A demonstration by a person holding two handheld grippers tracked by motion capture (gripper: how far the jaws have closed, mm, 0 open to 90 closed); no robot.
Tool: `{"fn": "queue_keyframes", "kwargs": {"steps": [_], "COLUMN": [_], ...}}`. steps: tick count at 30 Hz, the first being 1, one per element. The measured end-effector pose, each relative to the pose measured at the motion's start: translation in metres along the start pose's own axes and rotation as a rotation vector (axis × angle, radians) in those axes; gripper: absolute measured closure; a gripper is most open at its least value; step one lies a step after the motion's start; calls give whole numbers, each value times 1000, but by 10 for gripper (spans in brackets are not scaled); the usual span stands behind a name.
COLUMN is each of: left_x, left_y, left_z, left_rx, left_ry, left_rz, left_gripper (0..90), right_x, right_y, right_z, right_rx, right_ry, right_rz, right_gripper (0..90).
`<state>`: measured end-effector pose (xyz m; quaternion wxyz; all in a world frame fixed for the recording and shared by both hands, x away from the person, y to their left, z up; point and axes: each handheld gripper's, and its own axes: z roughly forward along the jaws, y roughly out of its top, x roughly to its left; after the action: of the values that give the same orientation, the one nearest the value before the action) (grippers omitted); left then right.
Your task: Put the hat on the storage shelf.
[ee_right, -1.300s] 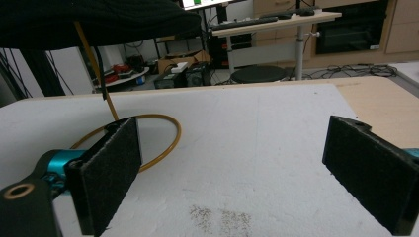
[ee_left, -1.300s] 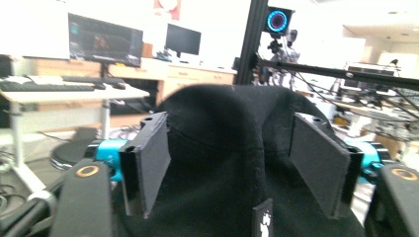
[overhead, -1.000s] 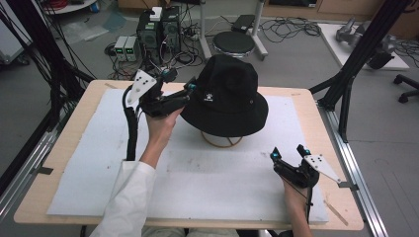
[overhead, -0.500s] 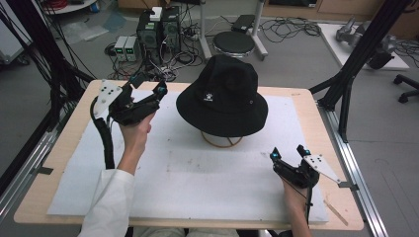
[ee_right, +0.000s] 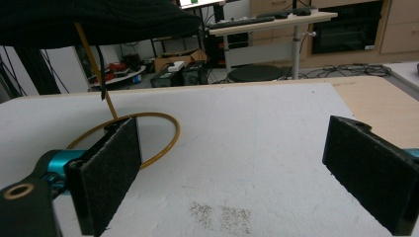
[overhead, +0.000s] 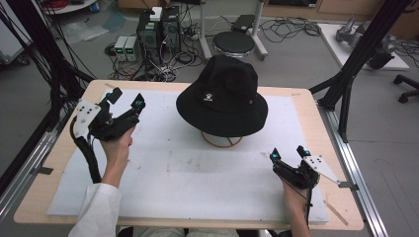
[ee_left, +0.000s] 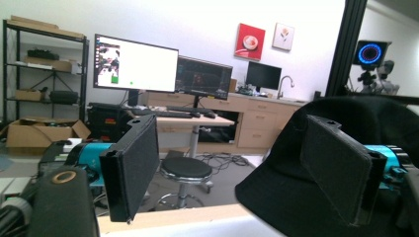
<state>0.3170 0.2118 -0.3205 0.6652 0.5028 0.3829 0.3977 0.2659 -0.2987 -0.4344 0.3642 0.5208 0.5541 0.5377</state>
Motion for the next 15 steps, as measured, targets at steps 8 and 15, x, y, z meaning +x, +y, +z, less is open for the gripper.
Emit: {"fn": "queue_keyframes", "kwargs": {"steps": [8, 15], "left_x": [12, 17], "left_y": [-3, -18], "left_z": [-17, -32], "left_rx": [12, 62], "left_ry": [33, 39], "left_rz": [44, 106], "left_gripper": [224, 213], "right_x": [0, 1], "right_y": [0, -1], "right_z": [-1, -1], "right_rx": [2, 6], "right_ry": [-2, -1], "right_rz": [-1, 2], "right_gripper": [73, 73]}}
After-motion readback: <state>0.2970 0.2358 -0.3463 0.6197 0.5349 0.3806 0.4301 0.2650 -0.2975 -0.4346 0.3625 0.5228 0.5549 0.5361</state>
